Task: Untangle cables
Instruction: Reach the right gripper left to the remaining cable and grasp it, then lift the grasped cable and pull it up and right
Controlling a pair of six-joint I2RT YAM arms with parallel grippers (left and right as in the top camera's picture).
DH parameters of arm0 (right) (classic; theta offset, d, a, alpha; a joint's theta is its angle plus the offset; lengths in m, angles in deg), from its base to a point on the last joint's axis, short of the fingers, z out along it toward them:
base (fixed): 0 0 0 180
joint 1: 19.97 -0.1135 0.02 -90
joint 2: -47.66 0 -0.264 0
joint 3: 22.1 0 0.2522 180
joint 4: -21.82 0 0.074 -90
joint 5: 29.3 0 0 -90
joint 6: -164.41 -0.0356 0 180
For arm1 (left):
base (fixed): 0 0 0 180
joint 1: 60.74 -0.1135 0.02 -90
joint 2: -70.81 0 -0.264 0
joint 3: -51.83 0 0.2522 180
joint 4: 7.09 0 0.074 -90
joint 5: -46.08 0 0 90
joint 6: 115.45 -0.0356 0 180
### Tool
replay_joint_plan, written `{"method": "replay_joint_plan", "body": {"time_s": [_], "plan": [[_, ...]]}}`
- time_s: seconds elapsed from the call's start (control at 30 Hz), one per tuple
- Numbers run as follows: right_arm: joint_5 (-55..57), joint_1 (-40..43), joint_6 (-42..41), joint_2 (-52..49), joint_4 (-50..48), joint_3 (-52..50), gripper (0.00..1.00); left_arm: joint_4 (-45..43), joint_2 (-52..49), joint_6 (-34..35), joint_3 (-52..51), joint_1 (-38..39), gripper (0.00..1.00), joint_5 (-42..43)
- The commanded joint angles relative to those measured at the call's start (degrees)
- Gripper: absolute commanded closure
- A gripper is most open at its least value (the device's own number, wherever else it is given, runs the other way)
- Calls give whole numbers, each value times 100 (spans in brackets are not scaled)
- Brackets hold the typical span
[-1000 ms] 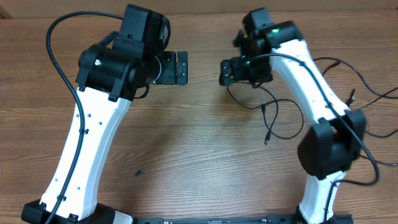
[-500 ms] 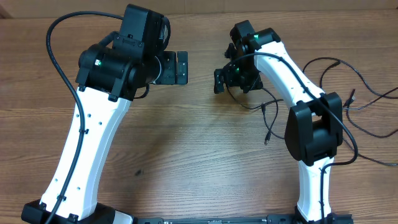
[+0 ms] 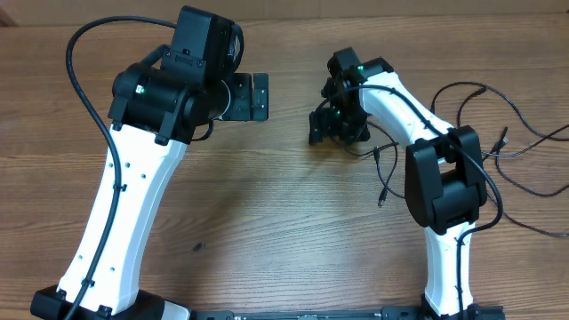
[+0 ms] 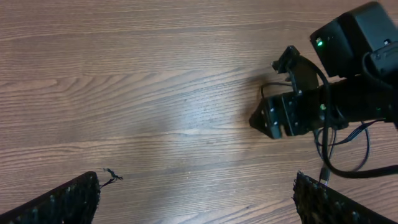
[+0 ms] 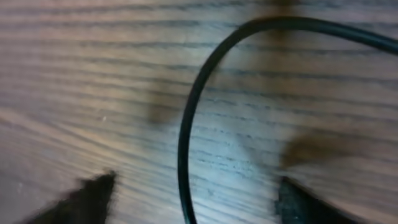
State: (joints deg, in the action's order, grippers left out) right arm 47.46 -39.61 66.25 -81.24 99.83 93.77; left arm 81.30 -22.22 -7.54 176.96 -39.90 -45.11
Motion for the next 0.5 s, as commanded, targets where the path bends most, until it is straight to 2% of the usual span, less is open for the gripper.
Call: {"method": "replay_joint_plan", "body": {"time_s": [0.0,0.07,0.17,0.33,0.47], "plan": [[-59,-28,-72,-20,-105,-48,61,-4,-44,52,76,-20,0,-72],[-59,-28,-107,-20,-162,-48,82,-4,-44,52,76,-20,0,-72],[-57,-28,-129,-17,-221,-44,96,-4,-44,52,76,-20,0,-72],[-59,-28,-385,22,-96,195,96,-4,-44,52,76,-20,0,-72],[-57,-28,-380,173,219,824,96,-4,-44,52,76,-20,0,-72]]}}
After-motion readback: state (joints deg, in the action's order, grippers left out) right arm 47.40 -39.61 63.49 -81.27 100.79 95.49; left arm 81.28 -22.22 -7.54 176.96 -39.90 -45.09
